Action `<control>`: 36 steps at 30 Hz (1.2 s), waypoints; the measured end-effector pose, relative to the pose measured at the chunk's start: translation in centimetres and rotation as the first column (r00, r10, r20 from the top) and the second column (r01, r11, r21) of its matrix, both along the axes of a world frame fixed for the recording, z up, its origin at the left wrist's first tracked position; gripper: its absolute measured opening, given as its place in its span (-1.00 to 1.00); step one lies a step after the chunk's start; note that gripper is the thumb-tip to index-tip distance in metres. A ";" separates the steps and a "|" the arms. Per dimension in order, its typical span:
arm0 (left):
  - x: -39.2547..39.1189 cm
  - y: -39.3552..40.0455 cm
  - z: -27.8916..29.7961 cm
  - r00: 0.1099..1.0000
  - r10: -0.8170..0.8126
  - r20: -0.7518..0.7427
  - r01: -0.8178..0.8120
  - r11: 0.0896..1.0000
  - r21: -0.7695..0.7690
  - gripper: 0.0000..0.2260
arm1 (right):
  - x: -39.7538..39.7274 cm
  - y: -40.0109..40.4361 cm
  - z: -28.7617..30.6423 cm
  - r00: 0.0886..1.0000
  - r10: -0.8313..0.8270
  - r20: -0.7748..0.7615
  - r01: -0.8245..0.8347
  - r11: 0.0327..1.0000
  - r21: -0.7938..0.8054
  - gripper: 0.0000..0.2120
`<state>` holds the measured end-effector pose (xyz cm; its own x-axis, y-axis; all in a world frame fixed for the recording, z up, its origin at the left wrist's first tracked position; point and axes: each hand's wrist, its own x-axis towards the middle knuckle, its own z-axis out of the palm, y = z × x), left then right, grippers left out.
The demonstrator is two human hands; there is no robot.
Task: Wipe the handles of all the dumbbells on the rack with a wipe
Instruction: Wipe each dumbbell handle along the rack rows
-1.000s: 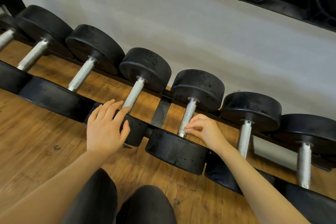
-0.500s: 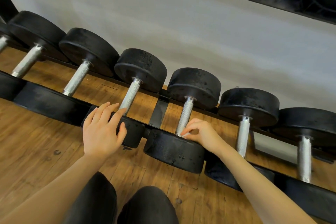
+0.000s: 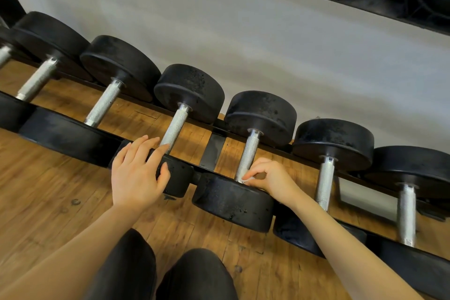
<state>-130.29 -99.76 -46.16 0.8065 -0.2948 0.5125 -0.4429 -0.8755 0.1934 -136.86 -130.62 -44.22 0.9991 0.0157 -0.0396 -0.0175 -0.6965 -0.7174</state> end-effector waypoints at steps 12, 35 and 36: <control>0.0 0.1 0.0 1.000 0.001 -0.009 -0.001 1.000 -0.012 -0.59 | 0.3 0.3 0.8 0.995 0.059 -0.078 -0.059 0.998 0.002 -0.86; 0.5 2.6 2.6 0.974 -0.059 -0.218 0.073 0.996 0.055 -0.53 | 8.6 13.2 3.6 0.952 -0.072 0.298 0.078 0.997 -0.010 -0.87; 1.0 3.4 3.0 0.977 -0.060 -0.206 0.074 0.995 0.062 -0.53 | 9.2 13.9 3.5 0.948 -0.096 0.304 0.101 0.995 0.001 -0.87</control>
<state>-129.27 -96.37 -43.15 0.8690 -0.3808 0.3160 -0.4587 -0.8594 0.2258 -127.64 -116.72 -40.76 0.9605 -0.0816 0.2662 0.1305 -0.7124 -0.6895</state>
